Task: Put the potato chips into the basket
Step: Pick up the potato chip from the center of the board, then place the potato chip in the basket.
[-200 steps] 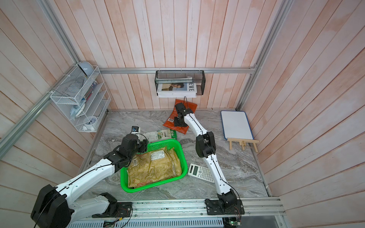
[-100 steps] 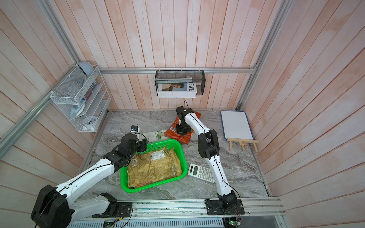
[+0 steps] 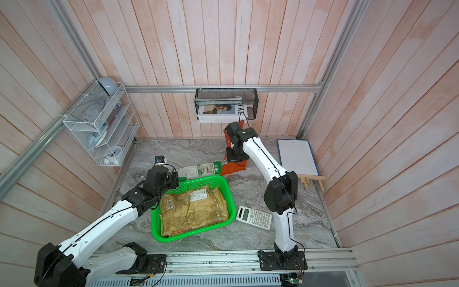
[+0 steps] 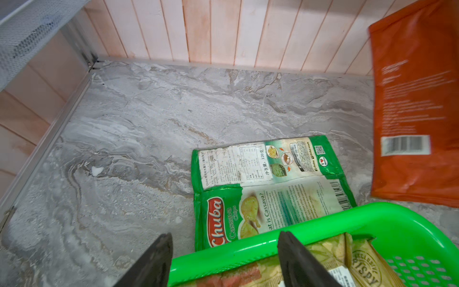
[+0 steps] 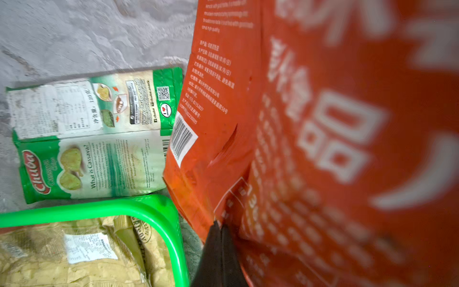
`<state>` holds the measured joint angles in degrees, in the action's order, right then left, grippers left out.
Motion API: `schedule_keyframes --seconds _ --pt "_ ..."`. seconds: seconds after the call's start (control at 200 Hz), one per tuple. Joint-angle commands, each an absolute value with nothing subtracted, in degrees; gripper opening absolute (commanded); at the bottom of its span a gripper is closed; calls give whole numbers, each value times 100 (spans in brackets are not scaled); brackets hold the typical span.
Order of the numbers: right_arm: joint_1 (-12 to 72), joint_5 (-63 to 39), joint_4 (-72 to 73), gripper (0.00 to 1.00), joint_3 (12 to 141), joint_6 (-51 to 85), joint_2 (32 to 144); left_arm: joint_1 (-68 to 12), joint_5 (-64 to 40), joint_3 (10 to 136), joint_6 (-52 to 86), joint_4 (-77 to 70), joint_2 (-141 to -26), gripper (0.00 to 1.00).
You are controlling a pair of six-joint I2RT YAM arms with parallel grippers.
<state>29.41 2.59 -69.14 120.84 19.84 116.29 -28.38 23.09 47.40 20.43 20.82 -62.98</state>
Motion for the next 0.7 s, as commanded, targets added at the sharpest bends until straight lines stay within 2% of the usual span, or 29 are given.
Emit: schedule_keyframes --seconds 0.0,0.22,0.38,0.49,0.575,0.695 --pt "3182 663 -6932 0 11907 1524 11259 -2804 2589 4767 2152 2332 -5953 72" --pt "3854 1443 -7364 0 11799 -117 10489 -2795 2984 4738 2031 2458 -5455 72" --pt "4649 2225 -7299 0 11176 -1676 9829 -2786 3247 4622 1953 2552 -5070 72" --pt "5213 2203 -6897 0 10310 -3001 9229 -2784 3351 4666 1874 2697 -4903 72" --pt "5596 2327 -5979 0 9280 -3836 8640 -2775 3465 4741 1771 2789 -4827 72" --pt "5634 1529 -5249 0 8747 -4395 8169 -2765 3623 4824 1672 2897 -4699 72"
